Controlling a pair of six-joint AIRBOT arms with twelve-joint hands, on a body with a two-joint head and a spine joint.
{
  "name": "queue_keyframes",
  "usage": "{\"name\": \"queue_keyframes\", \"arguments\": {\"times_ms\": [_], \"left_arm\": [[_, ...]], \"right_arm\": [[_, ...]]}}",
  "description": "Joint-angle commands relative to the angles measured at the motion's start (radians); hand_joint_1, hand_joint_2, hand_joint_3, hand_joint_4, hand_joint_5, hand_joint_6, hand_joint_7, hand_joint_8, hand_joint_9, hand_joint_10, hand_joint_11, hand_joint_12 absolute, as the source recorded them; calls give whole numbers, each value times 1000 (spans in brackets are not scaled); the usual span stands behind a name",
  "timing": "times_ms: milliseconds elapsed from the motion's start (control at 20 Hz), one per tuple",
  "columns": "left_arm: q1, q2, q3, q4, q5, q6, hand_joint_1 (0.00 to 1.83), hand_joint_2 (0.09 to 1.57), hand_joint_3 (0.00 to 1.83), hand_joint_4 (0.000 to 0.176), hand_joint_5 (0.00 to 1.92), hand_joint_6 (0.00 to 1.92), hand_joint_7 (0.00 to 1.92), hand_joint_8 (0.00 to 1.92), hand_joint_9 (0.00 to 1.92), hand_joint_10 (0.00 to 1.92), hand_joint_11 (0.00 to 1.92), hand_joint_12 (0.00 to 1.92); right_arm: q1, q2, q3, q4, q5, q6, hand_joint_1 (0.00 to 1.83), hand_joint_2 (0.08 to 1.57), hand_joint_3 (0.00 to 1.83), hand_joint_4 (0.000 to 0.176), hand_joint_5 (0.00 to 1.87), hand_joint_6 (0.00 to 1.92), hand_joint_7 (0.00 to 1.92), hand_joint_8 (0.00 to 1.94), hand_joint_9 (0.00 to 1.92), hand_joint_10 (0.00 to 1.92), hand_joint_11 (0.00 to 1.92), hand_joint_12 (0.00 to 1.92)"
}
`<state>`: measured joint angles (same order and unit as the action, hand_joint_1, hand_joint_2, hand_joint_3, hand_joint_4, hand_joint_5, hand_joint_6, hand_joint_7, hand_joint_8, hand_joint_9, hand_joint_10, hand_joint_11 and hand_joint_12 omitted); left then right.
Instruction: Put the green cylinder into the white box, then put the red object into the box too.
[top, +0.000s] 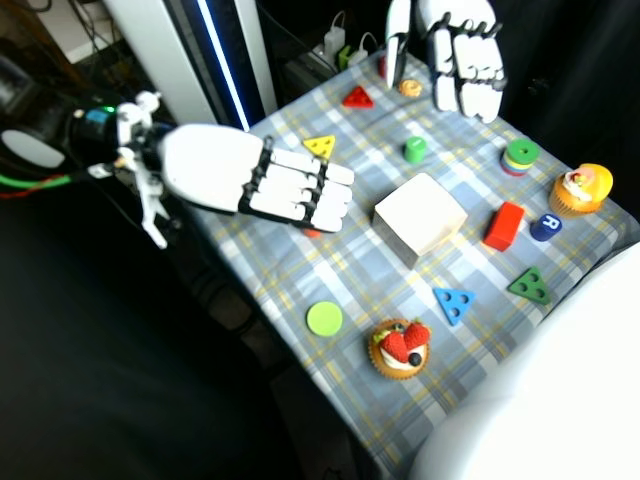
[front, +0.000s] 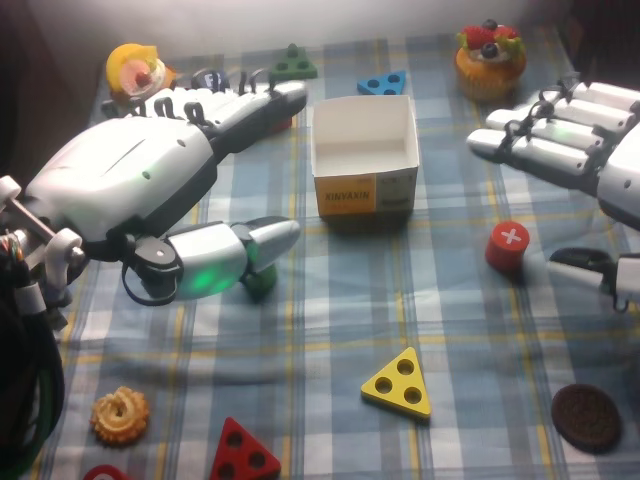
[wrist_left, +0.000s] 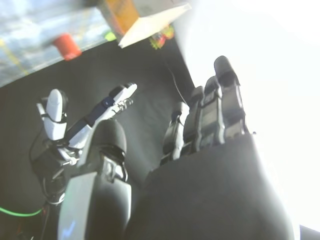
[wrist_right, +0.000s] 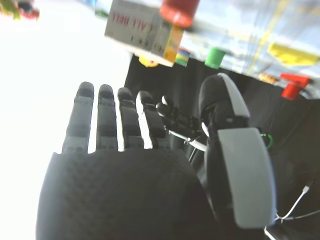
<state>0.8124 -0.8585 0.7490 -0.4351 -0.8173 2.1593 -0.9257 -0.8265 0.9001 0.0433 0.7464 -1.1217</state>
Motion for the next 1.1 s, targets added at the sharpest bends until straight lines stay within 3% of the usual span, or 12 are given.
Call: {"name": "queue_keyframes", "arguments": {"times_ms": [0, 200, 300, 500, 550, 700, 800, 850, 900, 950, 1000, 1050], "left_arm": [[-1, -5, 7, 15, -110, -1, 580, 1231, 7, 68, 124, 17, 191, 5, 93, 320, 0, 1149], [14, -25, 30, -28, -71, 16, 759, 1159, 0, 106, 114, 0, 153, 0, 71, 144, 0, 392], [18, -39, 43, -61, -34, 59, 796, 1123, 0, 96, 147, 13, 201, 18, 102, 146, 0, 348], [18, -78, 74, -119, -7, 114, 897, 1033, 0, 64, 360, 35, 431, 23, 238, 285, 0, 977], [19, -87, 78, -138, -7, 144, 914, 1034, 0, 69, 387, 28, 453, 13, 198, 378, 0, 977], [22, -113, 98, -178, 5, 185, 973, 1050, 2, 47, 497, 62, 585, 35, 234, 469, 0, 1063], [25, -123, 113, -199, 11, 185, 945, 1088, 13, 54, 547, 86, 639, 43, 257, 499, 0, 1121], [25, -130, 121, -208, 17, 185, 937, 1106, 10, 52, 569, 101, 670, 49, 286, 530, 0, 1209], [26, -137, 130, -218, 23, 186, 931, 1129, 5, 44, 588, 140, 711, 63, 270, 748, 0, 1502], [26, -142, 137, -228, 27, 186, 934, 1147, 4, 35, 592, 305, 758, 190, 289, 932, 0, 1663], [26, -145, 140, -232, 29, 186, 1113, 1217, 1, 0, 659, 1113, 823, 1108, 435, 1129, 0, 1836], [26, -147, 143, -236, 29, 186, 1179, 1209, 0, 0, 733, 1170, 869, 1303, 569, 1248, 51, 1904]], "right_arm": [[18, 2, -1, 3, 120, -4, 634, 1219, 42, 0, 0, 56, 71, 24, 0, 378, 0, 1329], [17, -2, 1, 9, 121, -5, 618, 1245, 15, 0, 0, 5, 39, 3, 0, 305, 0, 1294], [18, -2, 2, 14, 128, -5, 595, 1247, 11, 0, 0, 0, 30, 2, 0, 285, 0, 1296], [16, -3, 4, 22, 130, -5, 574, 1265, 6, 0, 0, 0, 20, 0, 0, 225, 0, 1200], [16, -4, 4, 22, 130, -5, 553, 1278, 5, 0, 0, 0, 10, 0, 0, 189, 0, 1128], [16, -6, 5, 24, 131, -5, 586, 1268, 0, 0, 0, 0, 11, 1, 0, 188, 0, 1118], [16, -6, 5, 24, 131, -5, 584, 1269, 0, 0, 0, 0, 8, 0, 0, 176, 0, 1118], [16, -6, 5, 26, 131, -5, 561, 1277, 2, 0, 0, 0, 1, 0, 0, 147, 0, 1102], [16, -6, 5, 27, 131, -5, 562, 1280, 2, 0, 0, 0, 4, 1, 0, 163, 0, 1124], [16, -6, 5, 27, 131, -5, 552, 1284, 3, 0, 0, 0, 0, 0, 0, 155, 0, 1122], [15, -6, 5, 27, 131, -5, 559, 1282, 1, 0, 0, 0, 5, 1, 0, 180, 0, 1151], [14, -6, 5, 28, 131, -5, 554, 1282, 1, 0, 0, 0, 15, 3, 0, 213, 0, 1248]]}}
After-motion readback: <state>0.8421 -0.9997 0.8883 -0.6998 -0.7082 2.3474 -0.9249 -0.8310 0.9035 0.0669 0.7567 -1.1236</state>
